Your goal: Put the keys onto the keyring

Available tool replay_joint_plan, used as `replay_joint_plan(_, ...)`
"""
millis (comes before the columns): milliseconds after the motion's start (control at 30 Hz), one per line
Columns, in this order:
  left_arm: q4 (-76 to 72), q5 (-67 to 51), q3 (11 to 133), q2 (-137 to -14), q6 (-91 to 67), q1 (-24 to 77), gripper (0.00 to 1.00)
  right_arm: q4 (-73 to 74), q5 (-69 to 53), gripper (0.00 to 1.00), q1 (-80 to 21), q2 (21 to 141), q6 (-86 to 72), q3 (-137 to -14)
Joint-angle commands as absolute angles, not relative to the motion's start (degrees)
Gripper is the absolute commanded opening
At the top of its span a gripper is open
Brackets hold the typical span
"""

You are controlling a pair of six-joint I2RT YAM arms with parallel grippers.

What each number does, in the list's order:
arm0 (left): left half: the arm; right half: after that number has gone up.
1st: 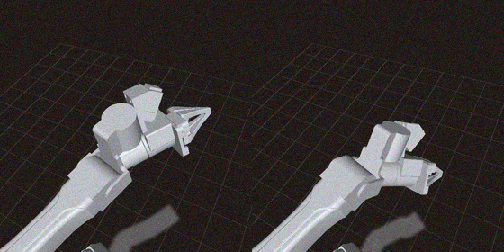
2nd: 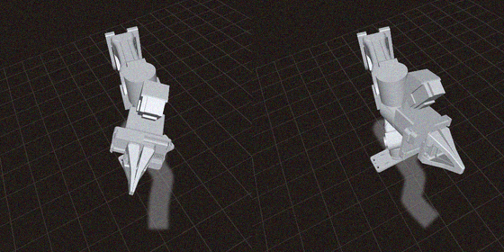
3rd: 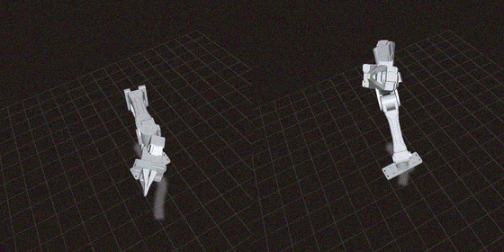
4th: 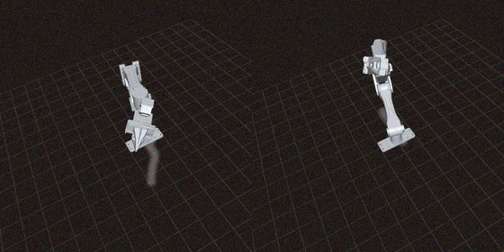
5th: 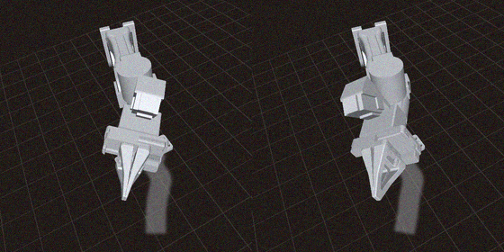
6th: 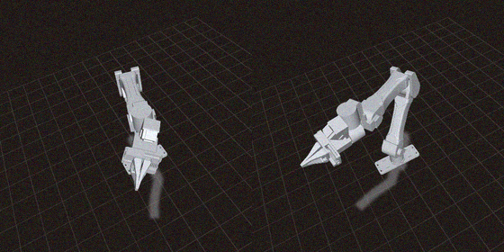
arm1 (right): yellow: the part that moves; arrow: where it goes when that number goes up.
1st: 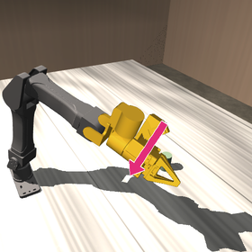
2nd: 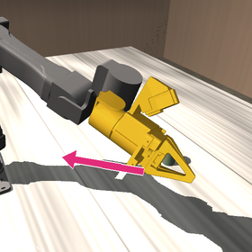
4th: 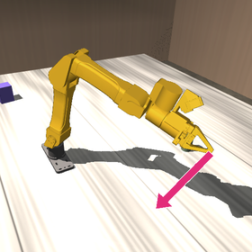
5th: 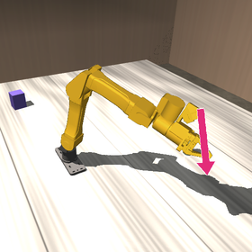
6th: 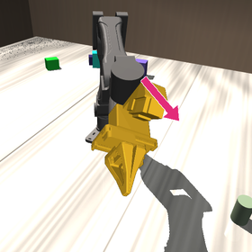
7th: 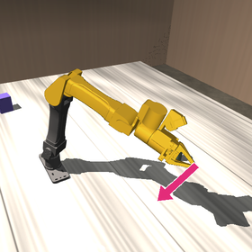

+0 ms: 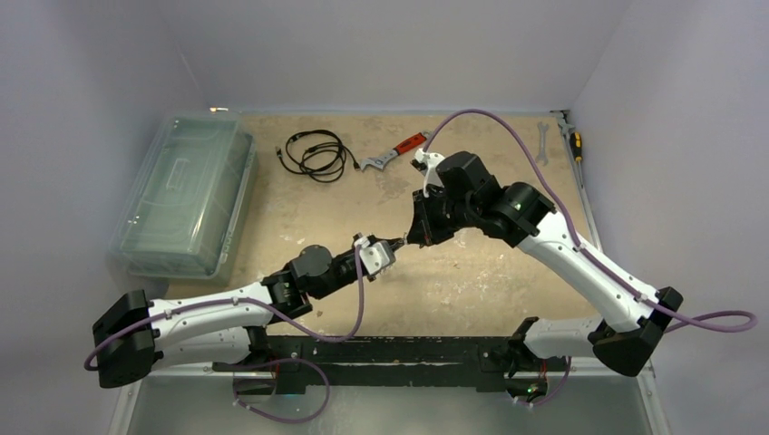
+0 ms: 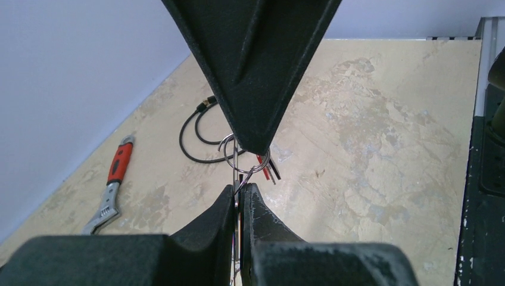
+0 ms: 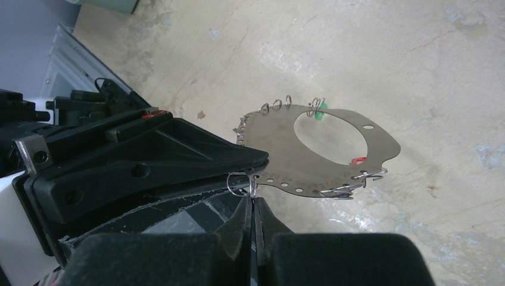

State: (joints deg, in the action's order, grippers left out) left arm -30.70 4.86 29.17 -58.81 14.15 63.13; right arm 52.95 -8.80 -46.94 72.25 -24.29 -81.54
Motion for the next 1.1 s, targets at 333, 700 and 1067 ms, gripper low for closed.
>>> replay_joint_plan(333, -25.0, 2.02, 34.04, -60.73, 28.99, 63.63, 0.0, 61.22, -19.23, 0.0, -45.35, 78.45, -20.9, -88.33)
replay_joint_plan(700, -34.05, -0.48, 29.03, -58.73, 37.5, 63.98, 0.0, 61.48, -22.57, 0.0, -43.77, 79.16, -21.36, -85.57)
replay_joint_plan(1067, -43.73, -0.63, 22.29, -57.86, 51.39, 67.44, 0.0, 62.38, -23.75, 0.0, -42.57, 81.51, -21.88, -86.87)
